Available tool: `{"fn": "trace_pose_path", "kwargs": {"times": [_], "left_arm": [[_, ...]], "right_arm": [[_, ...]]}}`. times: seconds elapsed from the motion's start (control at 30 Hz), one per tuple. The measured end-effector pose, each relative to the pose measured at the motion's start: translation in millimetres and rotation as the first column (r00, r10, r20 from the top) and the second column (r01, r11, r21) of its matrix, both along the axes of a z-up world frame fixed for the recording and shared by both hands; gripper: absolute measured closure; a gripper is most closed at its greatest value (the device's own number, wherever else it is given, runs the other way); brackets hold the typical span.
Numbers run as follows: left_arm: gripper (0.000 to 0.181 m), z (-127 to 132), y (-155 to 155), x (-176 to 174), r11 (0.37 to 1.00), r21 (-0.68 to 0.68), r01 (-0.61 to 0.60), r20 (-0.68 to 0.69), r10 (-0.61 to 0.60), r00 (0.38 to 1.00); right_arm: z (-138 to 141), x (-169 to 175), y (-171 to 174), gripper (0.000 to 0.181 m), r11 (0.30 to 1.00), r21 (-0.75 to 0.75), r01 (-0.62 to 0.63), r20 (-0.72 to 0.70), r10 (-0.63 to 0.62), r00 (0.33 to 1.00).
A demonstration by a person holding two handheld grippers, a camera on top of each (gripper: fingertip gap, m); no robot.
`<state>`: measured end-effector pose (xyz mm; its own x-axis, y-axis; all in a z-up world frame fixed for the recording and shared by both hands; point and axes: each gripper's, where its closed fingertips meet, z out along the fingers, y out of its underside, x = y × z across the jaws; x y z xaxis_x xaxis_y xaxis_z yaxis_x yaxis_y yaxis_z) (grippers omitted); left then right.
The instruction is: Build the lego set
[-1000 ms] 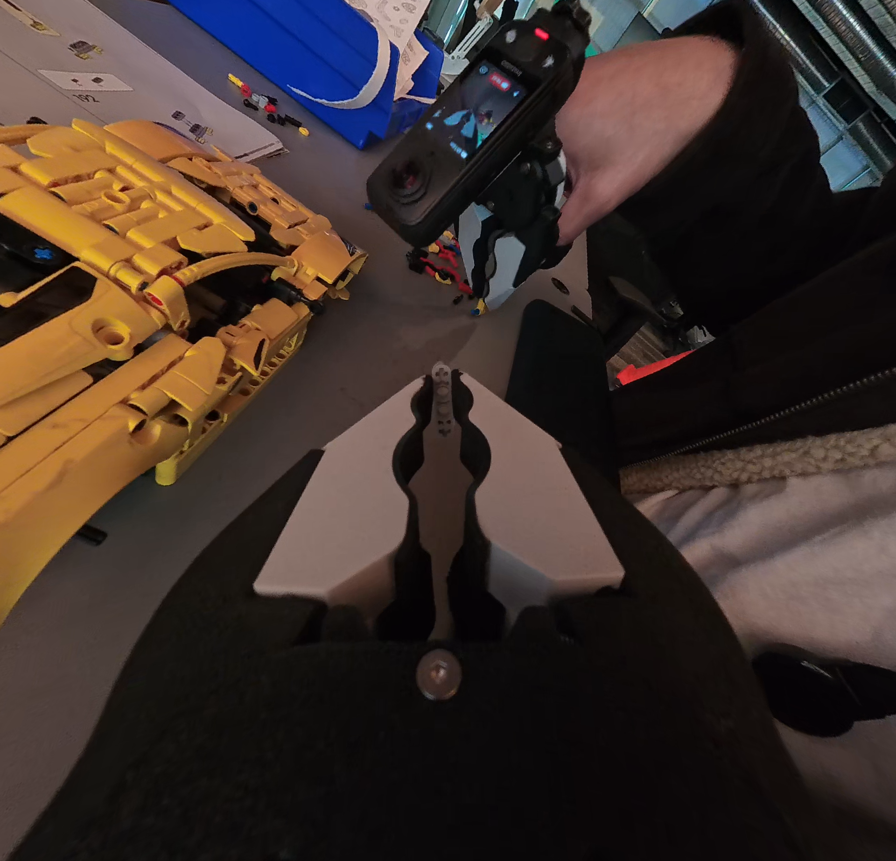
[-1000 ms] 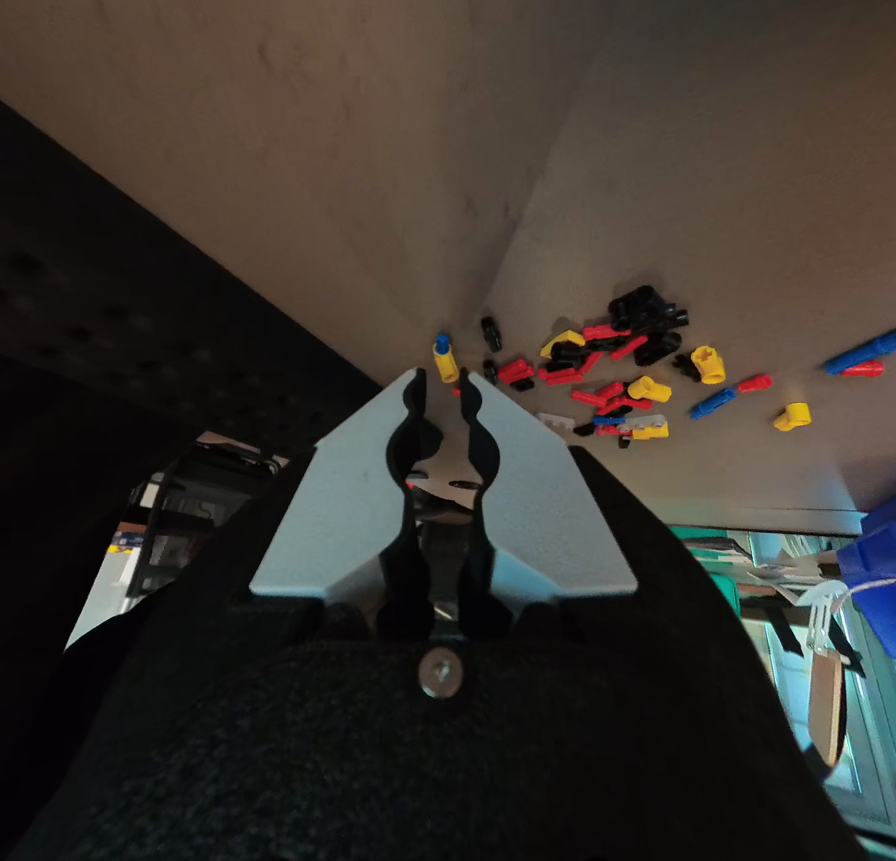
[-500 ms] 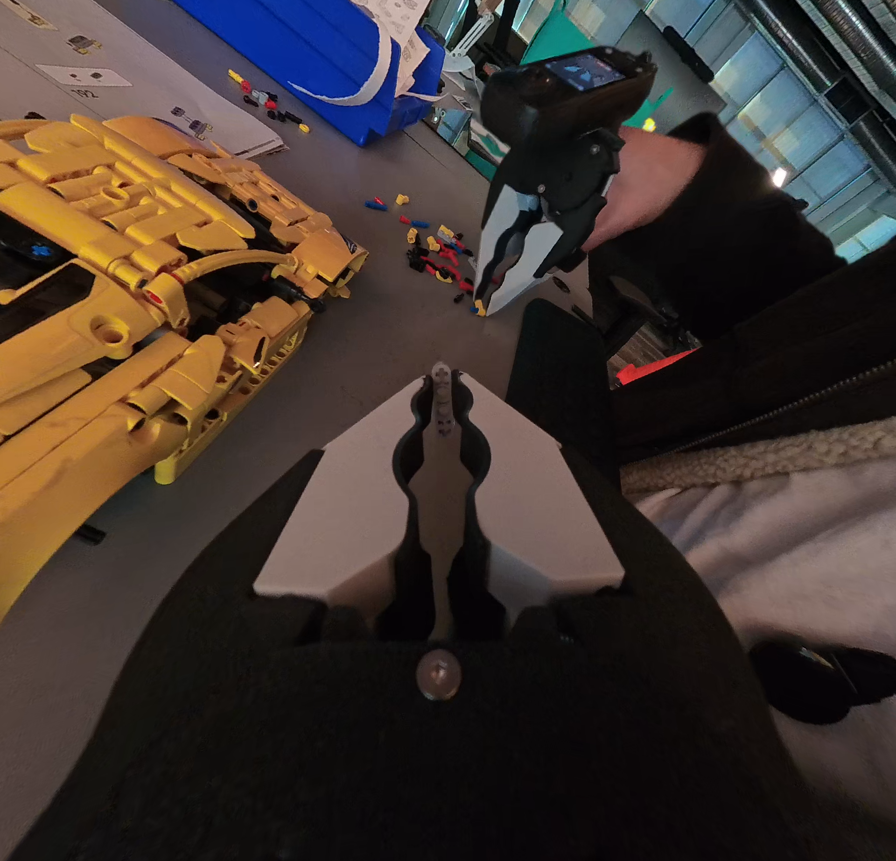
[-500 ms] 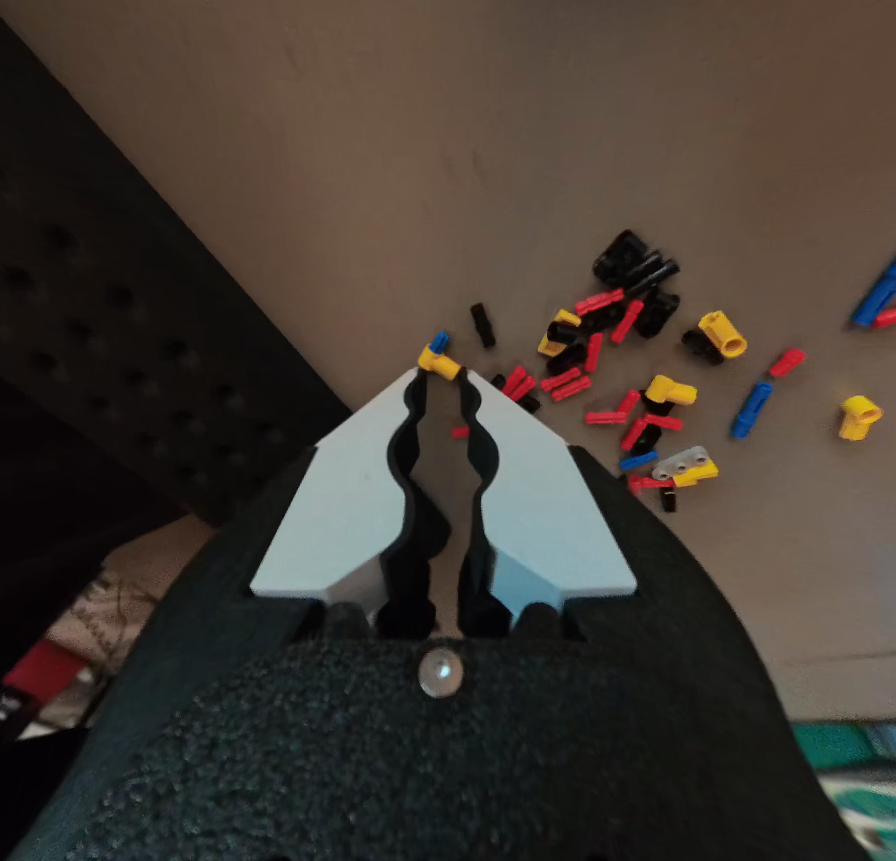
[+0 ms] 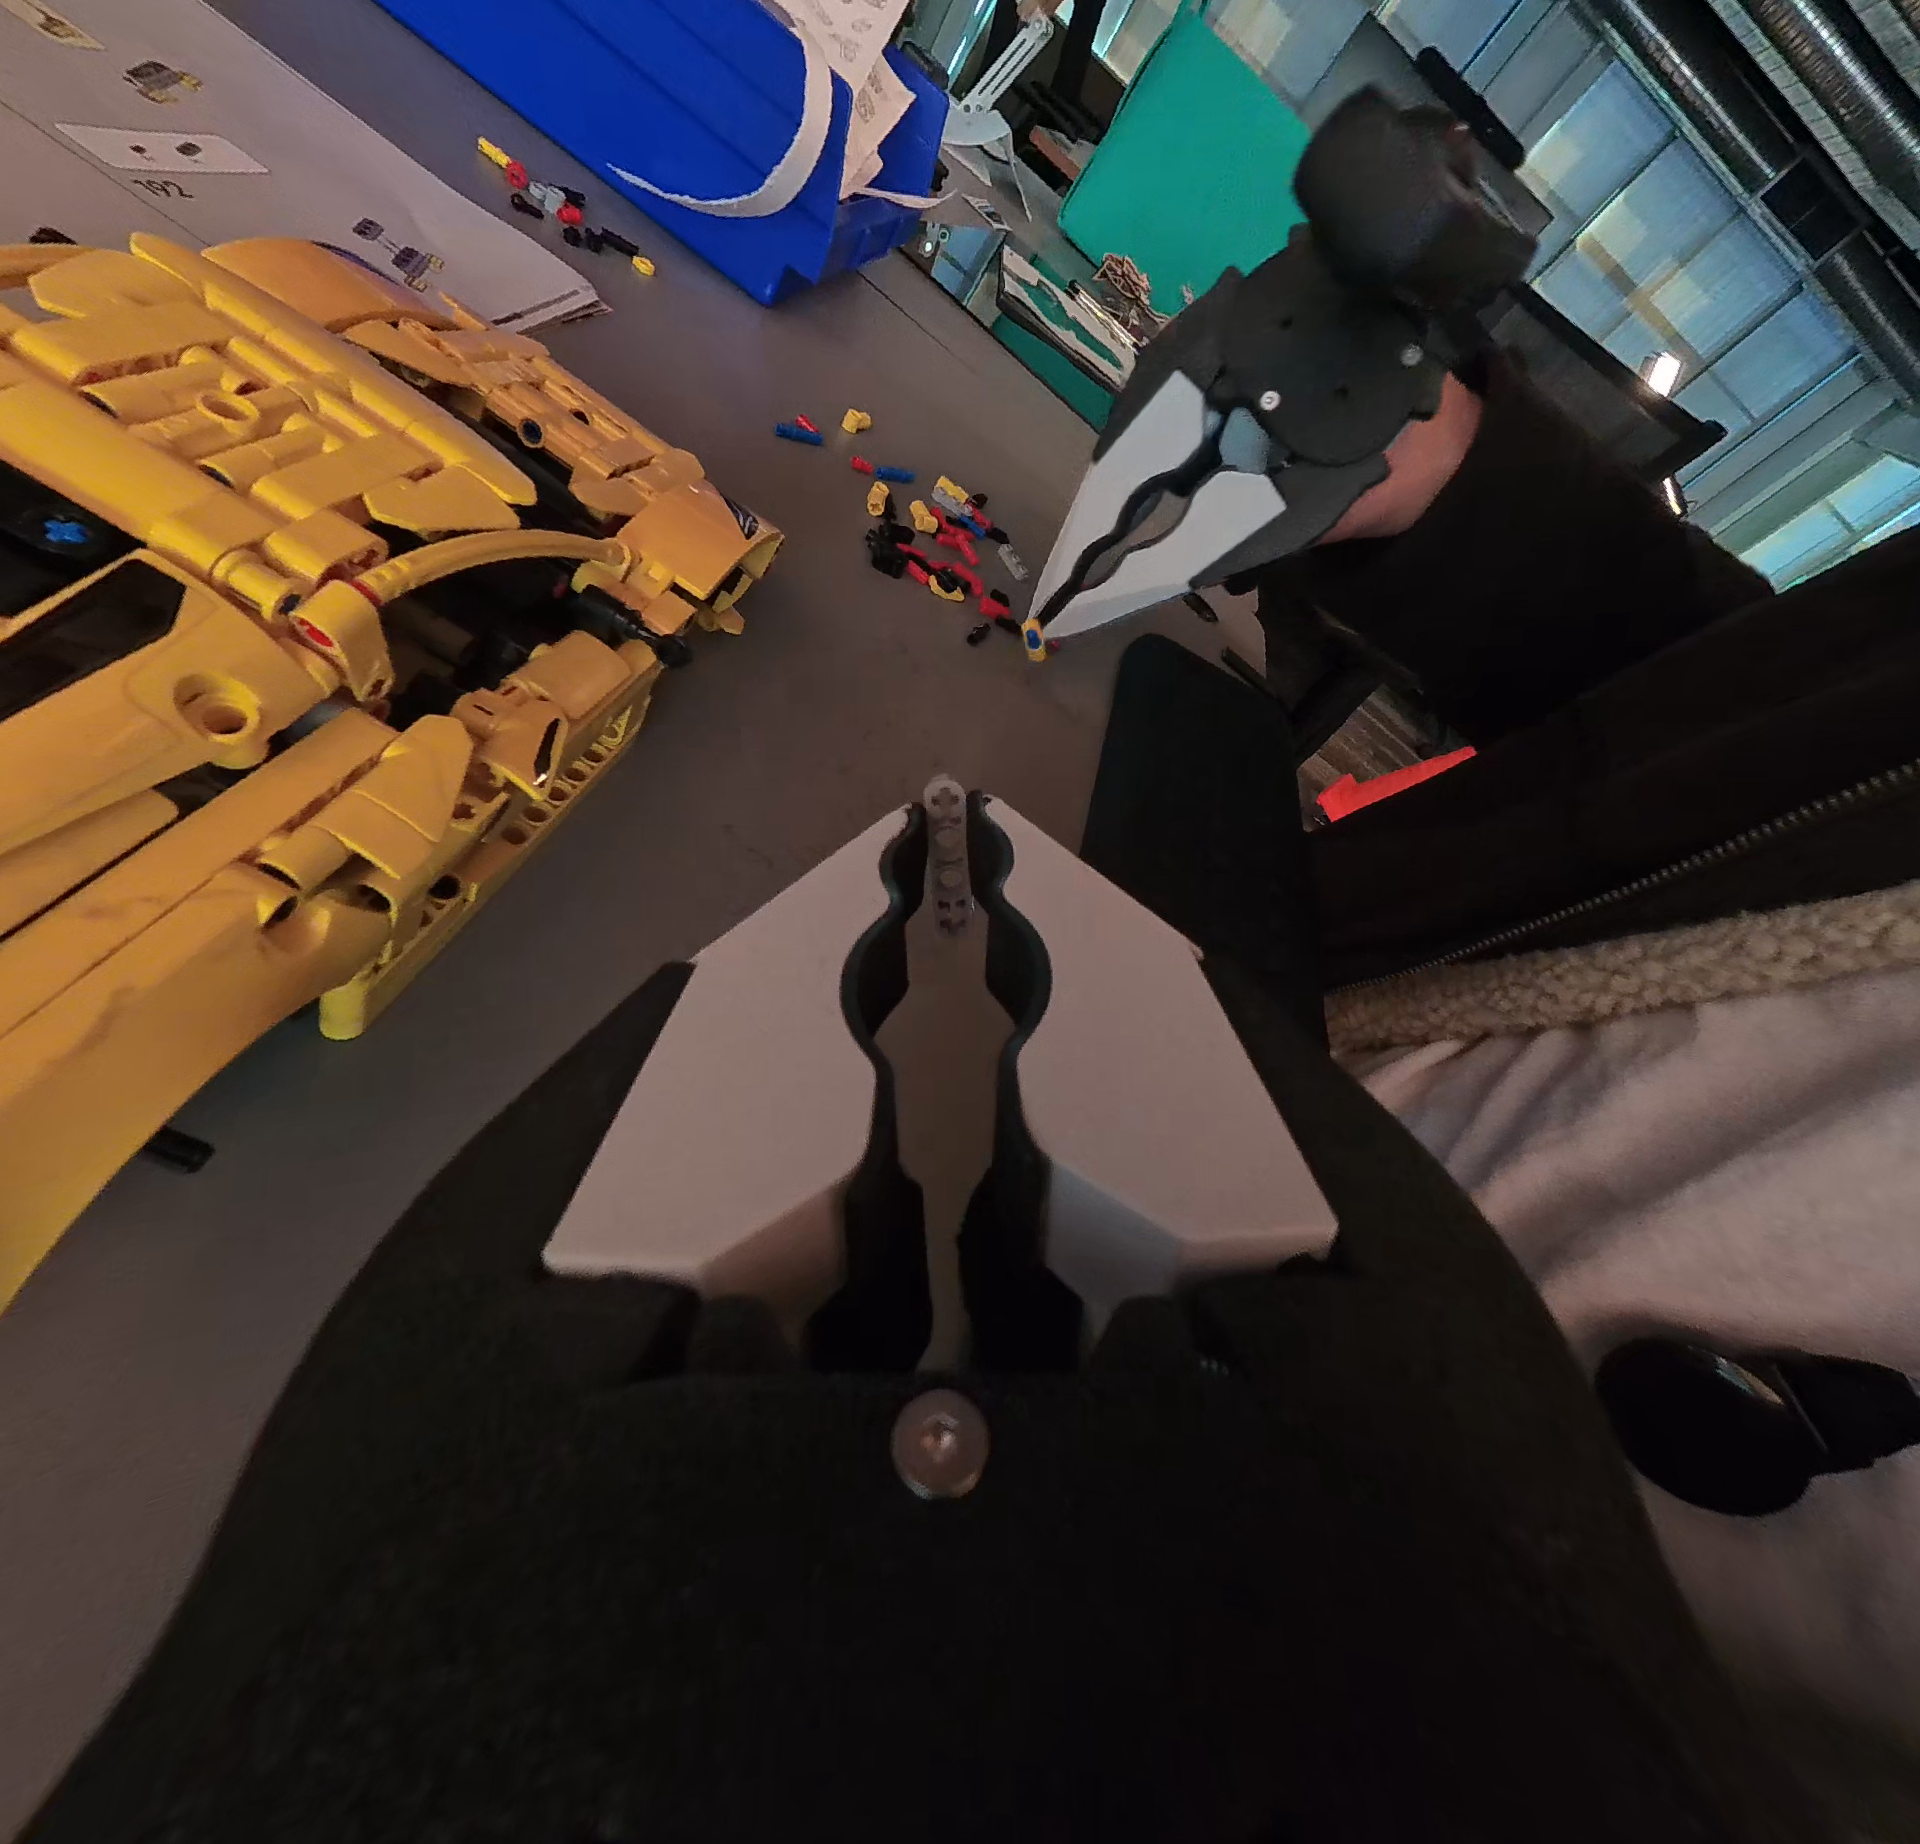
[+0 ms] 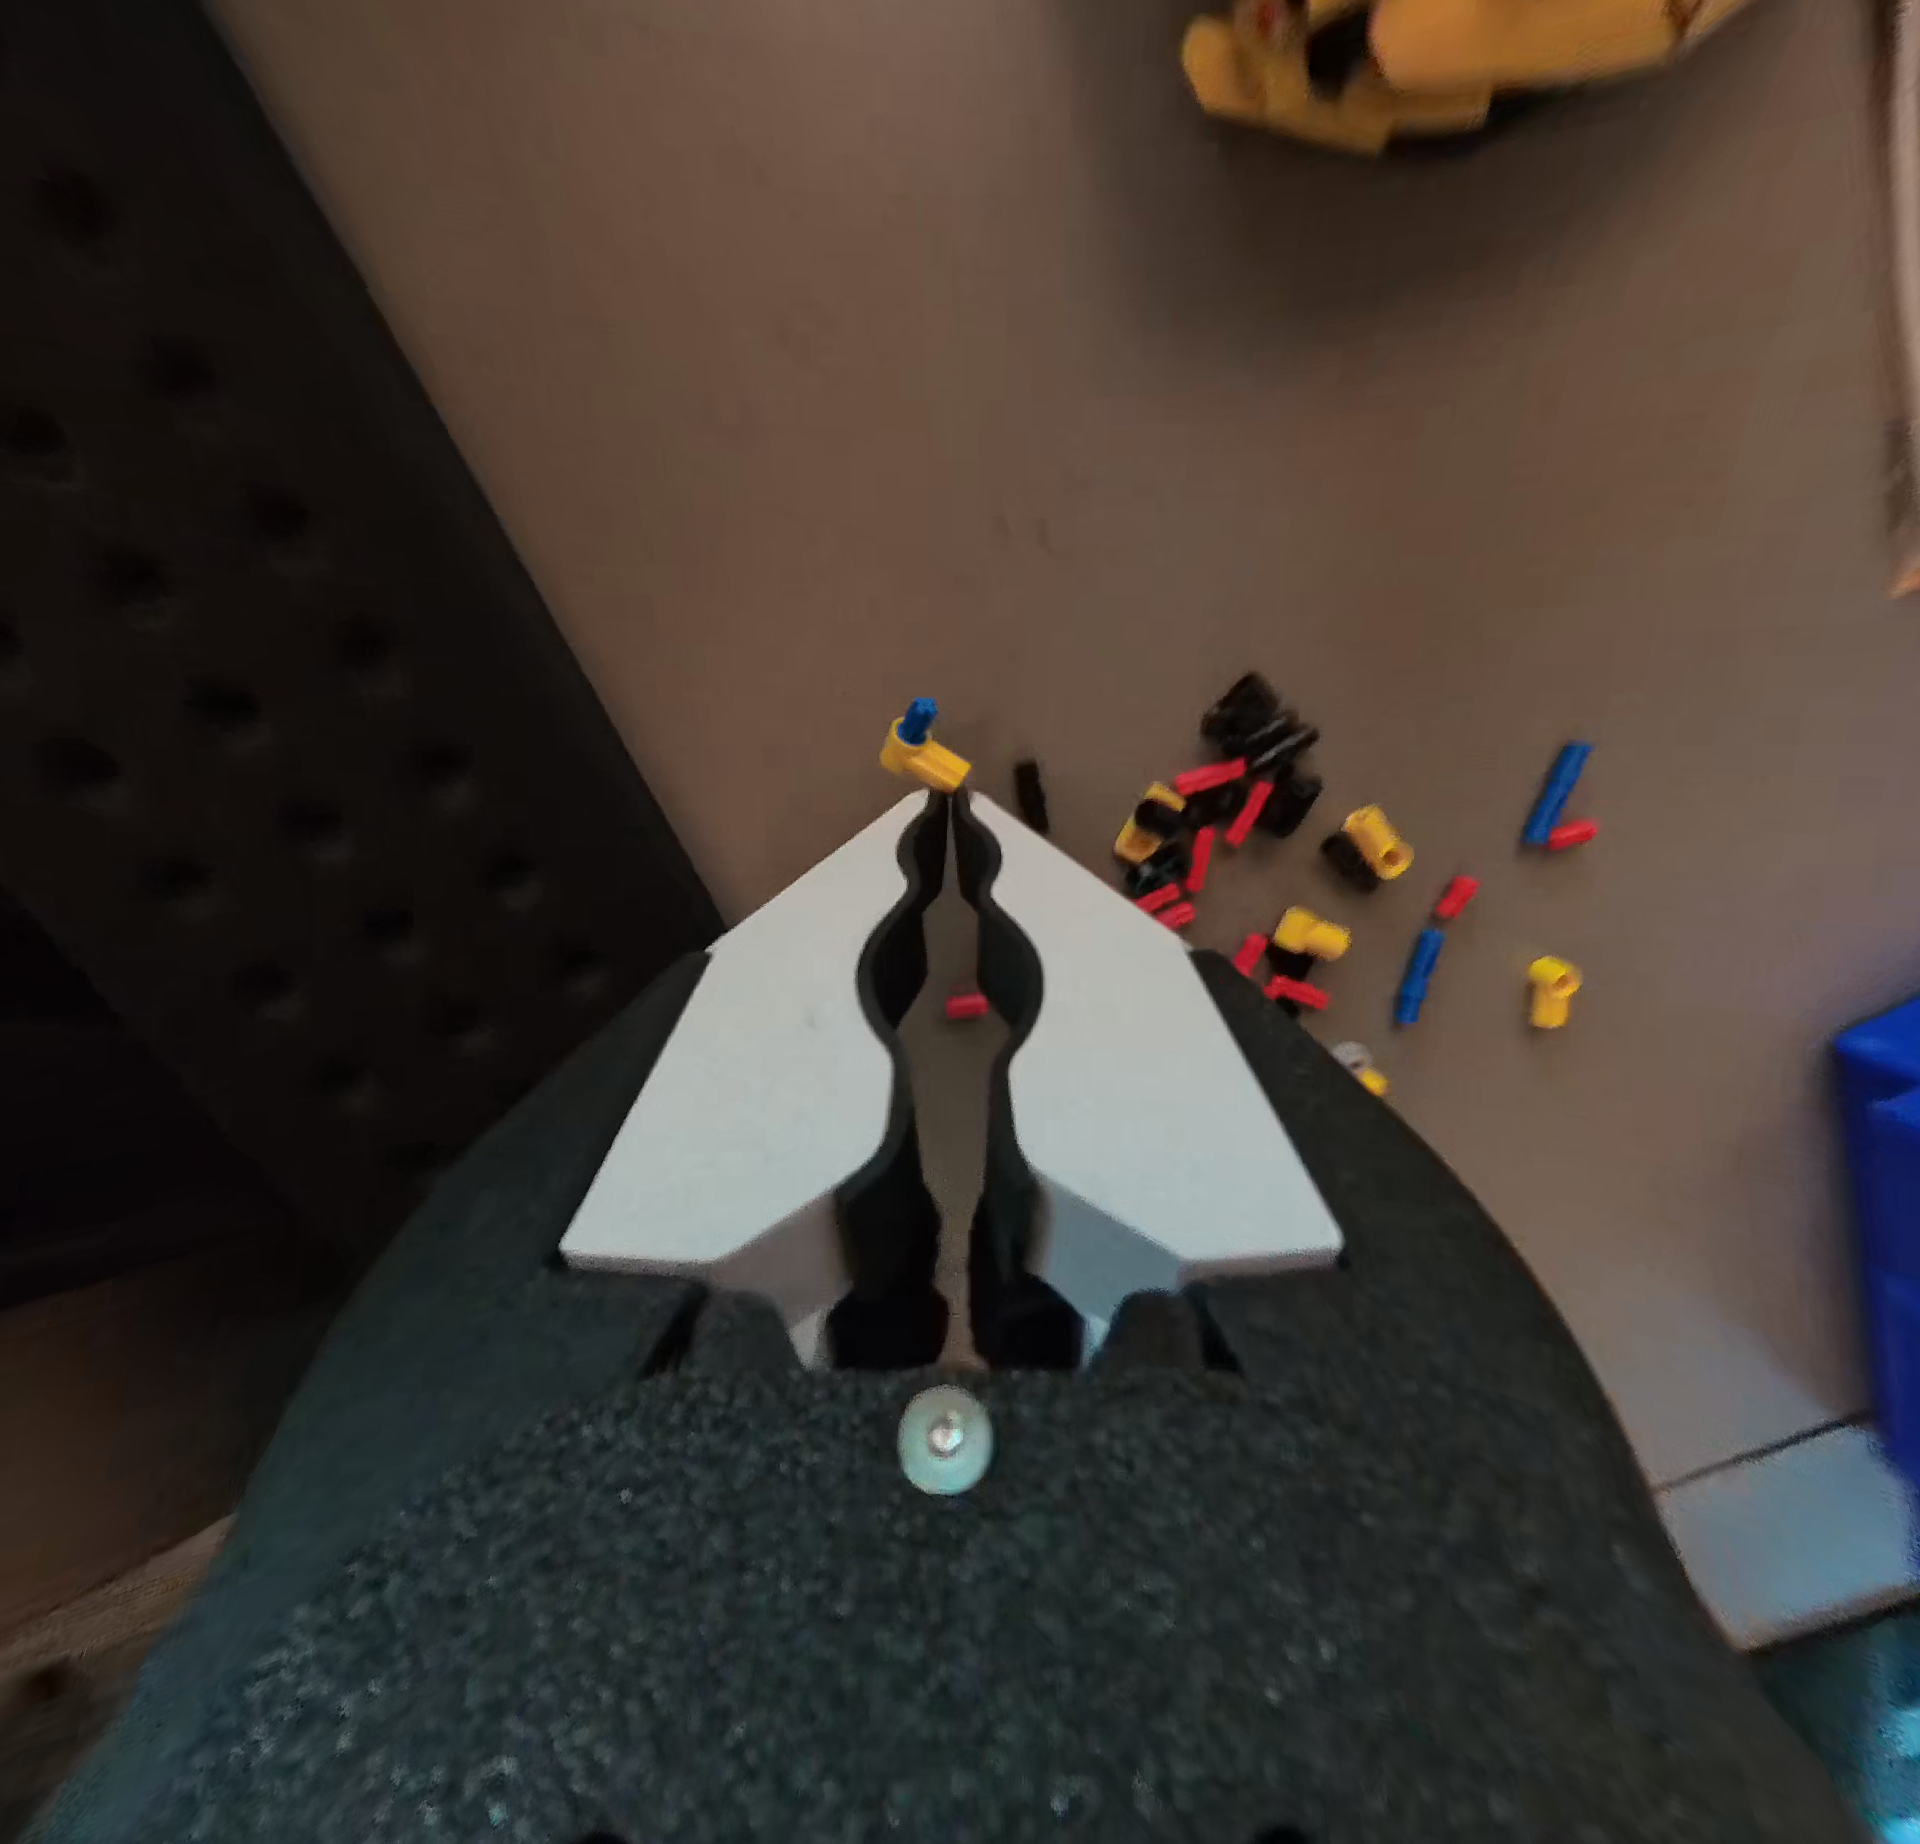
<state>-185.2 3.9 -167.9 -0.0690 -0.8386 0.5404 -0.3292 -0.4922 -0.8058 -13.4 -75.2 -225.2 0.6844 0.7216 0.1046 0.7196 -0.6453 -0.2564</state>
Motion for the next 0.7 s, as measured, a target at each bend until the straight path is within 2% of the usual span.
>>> {"fn": "trace_pose_path", "kwargs": {"times": [0.07,0.13,0.2,0.27,0.33,0.47,0.53,0.57,0.63,0.7], "left_arm": [[0.174,-1,0,0,1.000,0.007,0.000,-0.006,0.000,1.000],[0.174,-2,0,1,1.000,0.010,-0.001,-0.010,0.001,1.000],[0.174,-1,0,0,1.000,0.011,-0.003,-0.009,0.003,1.000],[0.174,-1,0,0,1.000,0.009,-0.003,-0.007,0.003,1.000],[0.174,-1,0,0,1.000,0.012,-0.003,-0.008,0.003,1.000],[0.174,-1,0,0,1.000,0.013,-0.004,-0.008,0.004,1.000],[0.174,-1,0,0,1.000,0.011,-0.003,-0.007,0.003,1.000],[0.174,-1,0,0,1.000,0.011,-0.002,-0.007,0.002,1.000],[0.174,-1,-1,0,1.000,0.011,0.000,-0.006,0.000,1.000],[0.174,-1,-1,0,1.000,0.011,0.002,-0.006,-0.002,1.000]], "right_arm": [[5,-7,8,0.181,0.993,0.075,-0.093,0.091,0.086,0.992],[7,-10,18,0.181,0.968,0.156,-0.196,0.245,0.154,0.957],[5,-10,25,0.181,0.920,0.204,-0.334,0.442,0.218,0.870],[6,-10,33,0.181,0.842,0.244,-0.480,0.610,0.252,0.751],[2,-6,36,0.181,0.824,0.234,-0.517,0.676,0.245,0.695],[-3,-3,30,0.181,0.864,0.256,-0.432,0.613,0.200,0.764],[9,4,34,0.181,0.877,0.344,-0.336,0.520,0.120,0.846],[12,10,33,0.181,0.904,0.359,-0.234,0.434,0.061,0.899],[7,16,26,0.165,0.958,0.285,-0.028,0.184,-0.026,0.982],[6,15,28,0.158,0.962,0.250,0.109,-0.071,-0.094,0.993]]}}
